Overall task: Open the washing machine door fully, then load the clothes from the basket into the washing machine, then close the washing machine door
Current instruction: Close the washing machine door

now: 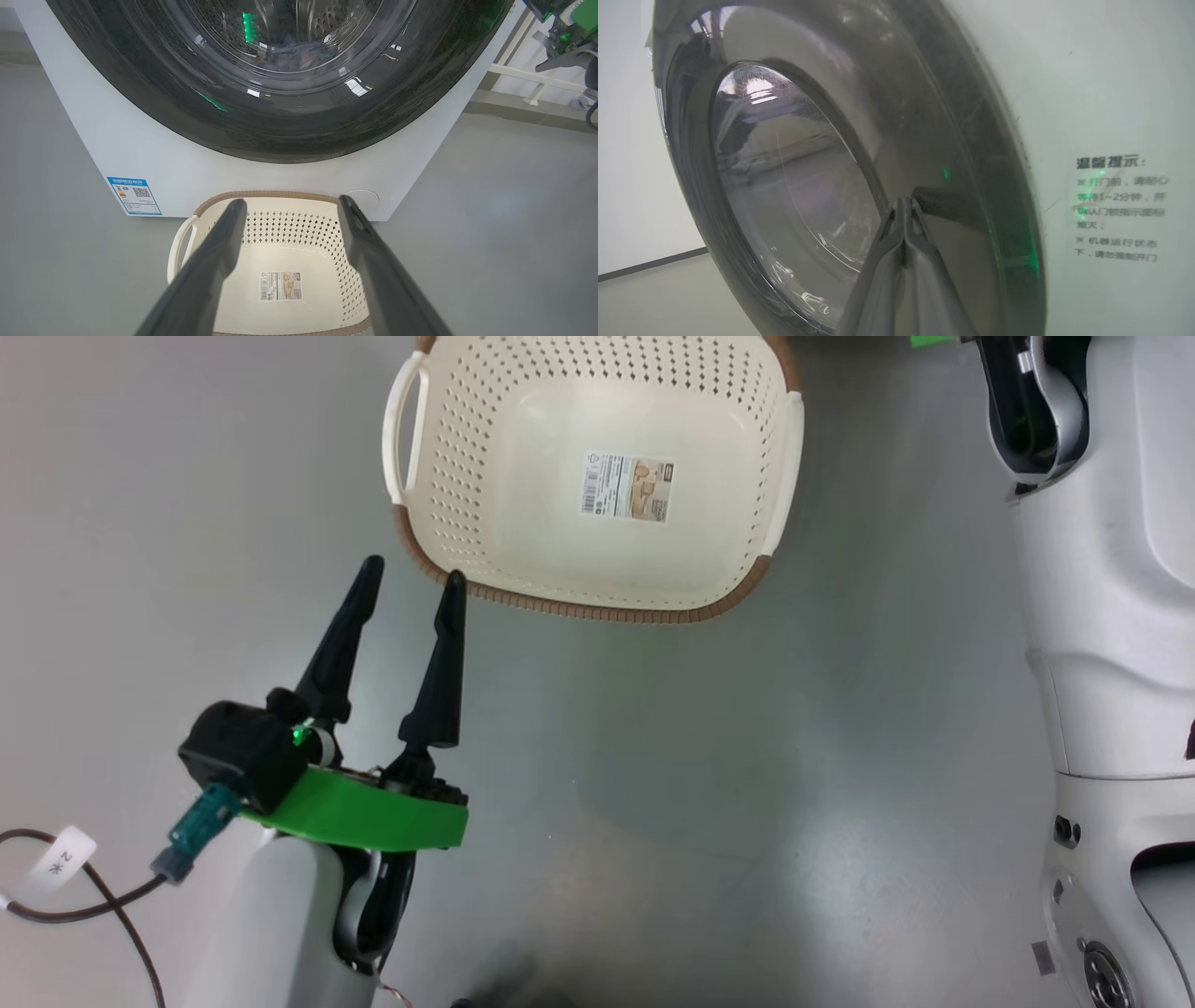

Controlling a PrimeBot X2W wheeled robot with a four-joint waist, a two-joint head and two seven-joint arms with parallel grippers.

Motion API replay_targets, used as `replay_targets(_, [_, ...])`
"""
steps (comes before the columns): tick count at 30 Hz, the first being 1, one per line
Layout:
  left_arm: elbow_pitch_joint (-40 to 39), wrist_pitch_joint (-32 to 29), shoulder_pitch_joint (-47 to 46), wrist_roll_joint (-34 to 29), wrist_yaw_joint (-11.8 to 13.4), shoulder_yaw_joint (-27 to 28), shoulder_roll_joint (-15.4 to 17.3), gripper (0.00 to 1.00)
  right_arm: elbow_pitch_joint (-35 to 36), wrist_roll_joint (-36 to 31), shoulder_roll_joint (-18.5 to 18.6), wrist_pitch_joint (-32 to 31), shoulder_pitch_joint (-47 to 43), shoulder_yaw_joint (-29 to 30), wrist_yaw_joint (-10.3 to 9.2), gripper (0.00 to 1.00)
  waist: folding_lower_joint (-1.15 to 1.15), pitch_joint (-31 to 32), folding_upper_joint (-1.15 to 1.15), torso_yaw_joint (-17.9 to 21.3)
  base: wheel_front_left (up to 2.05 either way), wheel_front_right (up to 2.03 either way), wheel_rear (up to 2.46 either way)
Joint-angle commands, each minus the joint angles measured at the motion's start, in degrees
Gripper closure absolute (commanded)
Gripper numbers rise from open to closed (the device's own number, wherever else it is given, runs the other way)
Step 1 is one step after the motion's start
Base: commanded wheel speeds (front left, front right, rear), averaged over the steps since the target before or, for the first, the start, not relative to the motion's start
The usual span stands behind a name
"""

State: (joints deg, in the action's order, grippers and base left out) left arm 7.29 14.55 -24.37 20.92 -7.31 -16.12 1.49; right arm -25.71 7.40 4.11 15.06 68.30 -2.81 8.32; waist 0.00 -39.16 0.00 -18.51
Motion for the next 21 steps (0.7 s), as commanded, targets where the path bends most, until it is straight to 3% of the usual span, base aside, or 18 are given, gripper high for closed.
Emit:
replay_targets(1, [-1.0,0.4,0.5,-0.2,-0.2,2.2,1.4,0.00,1.4,0.9,-1.2,-0.1,-0.2,-0.5,-0.83,1.00,0.00,1.0,0.00,0.4,0.00,0.00,0.00])
replay_targets(11, [-0.8,0.4,3.6,-1.5,-0.2,5.4,2.2,0.00,3.1,5.7,-1.2,-0.1,-11.2,-6.5,-0.83,1.00,0.00,7.9,0.00,3.2,0.00,0.00,0.00])
replay_targets(12, [-0.8,0.4,4.0,-1.7,-0.2,5.7,2.3,0.00,3.2,5.9,-1.2,-0.1,-12.4,-6.8,-0.83,0.84,0.00,8.6,0.00,3.5,0.00,0.00,0.00])
replay_targets(13, [-0.8,0.4,4.4,-1.9,-0.2,6.0,2.5,0.00,3.1,6.2,-1.2,-0.1,-13.6,-7.1,-0.83,0.61,0.00,9.3,0.00,3.8,0.00,0.00,0.00])
replay_targets(15, [-0.8,0.4,5.3,-2.2,-0.2,6.5,2.9,0.00,3.1,7.0,-1.2,-0.1,-15.9,-7.3,-0.83,0.00,0.00,10.8,0.00,4.5,0.00,0.00,0.00])
replay_targets(21, [-0.9,0.4,8.1,-3.2,-0.2,8.5,3.8,0.00,4.4,7.6,-1.2,-0.1,-22.9,-7.5,-0.83,0.00,0.00,15.3,0.00,6.7,0.00,0.00,0.00])
